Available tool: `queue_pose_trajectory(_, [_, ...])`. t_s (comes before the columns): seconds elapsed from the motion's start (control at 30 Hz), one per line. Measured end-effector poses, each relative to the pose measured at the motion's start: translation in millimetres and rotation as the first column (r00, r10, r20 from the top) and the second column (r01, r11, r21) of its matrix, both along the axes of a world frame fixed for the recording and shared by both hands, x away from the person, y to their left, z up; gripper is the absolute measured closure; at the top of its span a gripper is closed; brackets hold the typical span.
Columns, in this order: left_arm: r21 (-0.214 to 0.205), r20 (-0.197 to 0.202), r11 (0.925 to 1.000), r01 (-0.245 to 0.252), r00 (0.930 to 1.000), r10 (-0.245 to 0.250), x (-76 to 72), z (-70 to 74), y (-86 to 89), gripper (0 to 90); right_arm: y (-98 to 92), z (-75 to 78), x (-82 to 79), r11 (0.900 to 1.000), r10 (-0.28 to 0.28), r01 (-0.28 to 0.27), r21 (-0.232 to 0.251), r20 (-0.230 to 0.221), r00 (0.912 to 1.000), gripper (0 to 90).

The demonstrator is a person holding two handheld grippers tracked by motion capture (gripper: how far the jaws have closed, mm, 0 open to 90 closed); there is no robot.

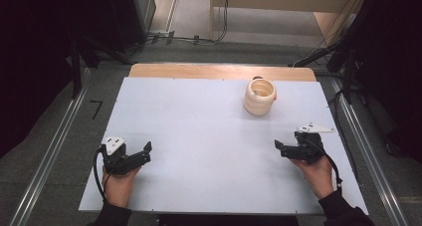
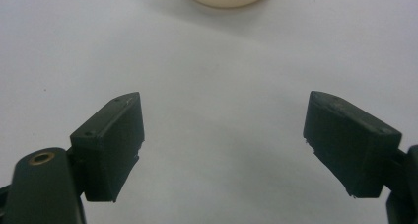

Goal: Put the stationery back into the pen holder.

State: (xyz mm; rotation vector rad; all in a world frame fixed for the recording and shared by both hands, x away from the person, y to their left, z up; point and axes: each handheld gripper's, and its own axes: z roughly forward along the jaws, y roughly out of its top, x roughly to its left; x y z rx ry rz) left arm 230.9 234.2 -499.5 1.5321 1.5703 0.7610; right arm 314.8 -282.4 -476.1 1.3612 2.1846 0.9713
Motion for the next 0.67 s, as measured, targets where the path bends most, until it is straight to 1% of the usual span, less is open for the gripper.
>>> queue_pose_trajectory(0.37, [0.002, -0.002, 1.0000, 0.000, 1.0000, 0.000, 0.0, -0.1, -1.2, 5.8, -21.9, -4.1, -15.1, 0.9995, -0.030, 0.030, 0.003, -0.030, 0.9991, 14.6])
queue_pose_trajectory(0.4, [0.002, -0.003, 1.0000, 0.000, 1.0000, 0.000, 0.2, -0.1, -1.4, 5.8, -23.5, -4.7, -16.1, 0.9995, -0.030, 0.030, 0.005, -0.037, 0.9988, 14.6])
queue_pose_trajectory(0.6, [-0.001, -0.002, 1.0000, 0.002, 1.0000, -0.002, 0.6, 0.0, -2.3, 5.8, -28.1, -8.3, -20.2, 0.9992, -0.039, 0.039, -0.006, -0.054, 0.9978, 14.5])
queue_pose_trajectory(0.67, [0.000, -0.003, 1.0000, 0.003, 1.0000, -0.003, 0.6, -0.1, -2.0, 5.8, -29.1, -8.6, -21.0, 0.9992, -0.040, 0.039, -0.005, -0.053, 0.9978, 14.5])
